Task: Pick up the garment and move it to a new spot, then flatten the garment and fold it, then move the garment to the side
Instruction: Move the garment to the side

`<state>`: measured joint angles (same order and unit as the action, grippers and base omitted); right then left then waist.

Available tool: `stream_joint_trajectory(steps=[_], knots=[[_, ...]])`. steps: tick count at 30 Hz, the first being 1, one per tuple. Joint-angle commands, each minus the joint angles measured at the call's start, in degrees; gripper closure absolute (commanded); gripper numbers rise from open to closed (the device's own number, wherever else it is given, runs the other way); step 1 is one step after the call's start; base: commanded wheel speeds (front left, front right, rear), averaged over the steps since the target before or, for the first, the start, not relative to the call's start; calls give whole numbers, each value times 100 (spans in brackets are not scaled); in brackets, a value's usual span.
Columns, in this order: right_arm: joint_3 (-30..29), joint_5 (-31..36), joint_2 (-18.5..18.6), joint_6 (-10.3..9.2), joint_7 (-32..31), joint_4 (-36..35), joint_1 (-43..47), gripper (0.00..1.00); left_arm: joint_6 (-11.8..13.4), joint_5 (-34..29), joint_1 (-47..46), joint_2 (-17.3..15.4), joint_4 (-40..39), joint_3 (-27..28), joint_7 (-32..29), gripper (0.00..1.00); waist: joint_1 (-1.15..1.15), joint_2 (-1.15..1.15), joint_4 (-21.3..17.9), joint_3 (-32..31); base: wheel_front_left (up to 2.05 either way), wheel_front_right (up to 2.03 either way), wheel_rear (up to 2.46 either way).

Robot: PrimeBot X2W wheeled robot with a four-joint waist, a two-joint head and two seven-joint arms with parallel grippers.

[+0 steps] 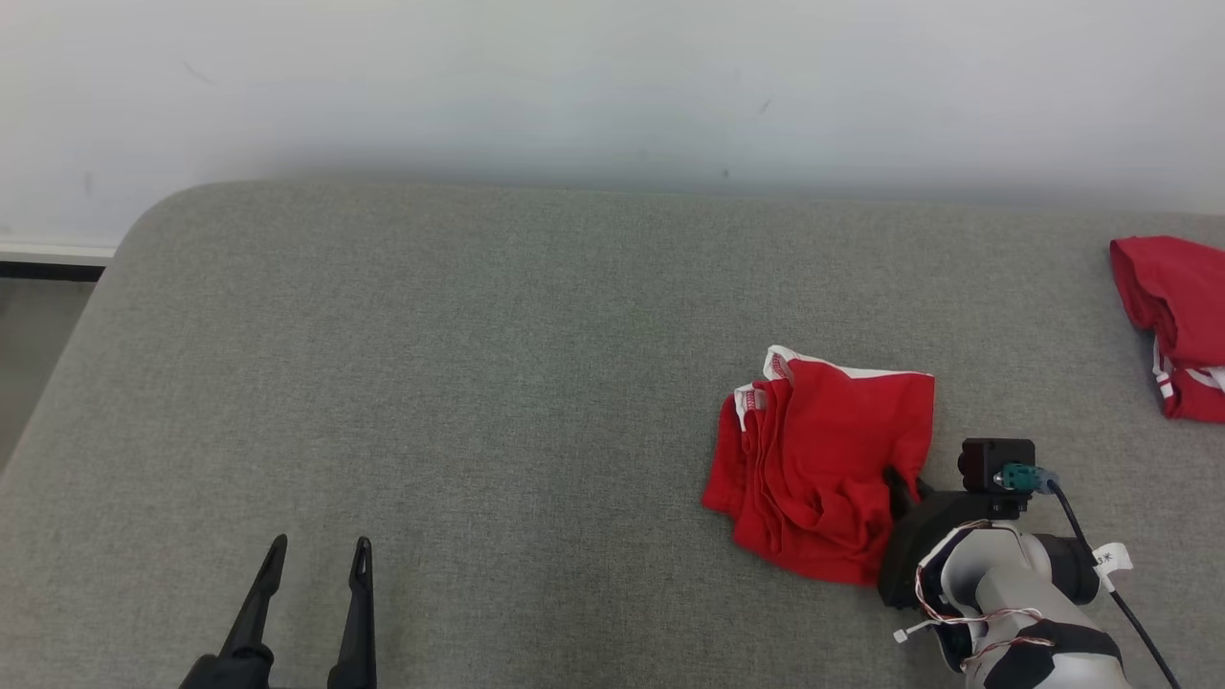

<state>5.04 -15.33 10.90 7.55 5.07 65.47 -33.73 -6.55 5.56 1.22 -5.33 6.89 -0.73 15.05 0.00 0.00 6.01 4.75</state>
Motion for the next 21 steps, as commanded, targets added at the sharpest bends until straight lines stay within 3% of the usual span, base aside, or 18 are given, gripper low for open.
stream_joint_trajectory(steps=[1, 13, 21], knots=[[66, -89, -17, -17, 3, 84, 9, 100, 5, 6, -76, 20, -7, 2, 15, 0, 0, 0, -38, 68, 0, 0, 0], [1021, -345, 624, -18, 222, -425, -1111, 100, -45, 40, -471, -4, -52, -108, 15, 0, 0, 0, -339, 890, 0, 0, 0], [1863, -599, 1487, -18, 150, -1079, -1893, 100, -56, 22, -843, -109, -116, -191, 15, 0, 0, 0, -735, 1617, 0, 0, 0]])
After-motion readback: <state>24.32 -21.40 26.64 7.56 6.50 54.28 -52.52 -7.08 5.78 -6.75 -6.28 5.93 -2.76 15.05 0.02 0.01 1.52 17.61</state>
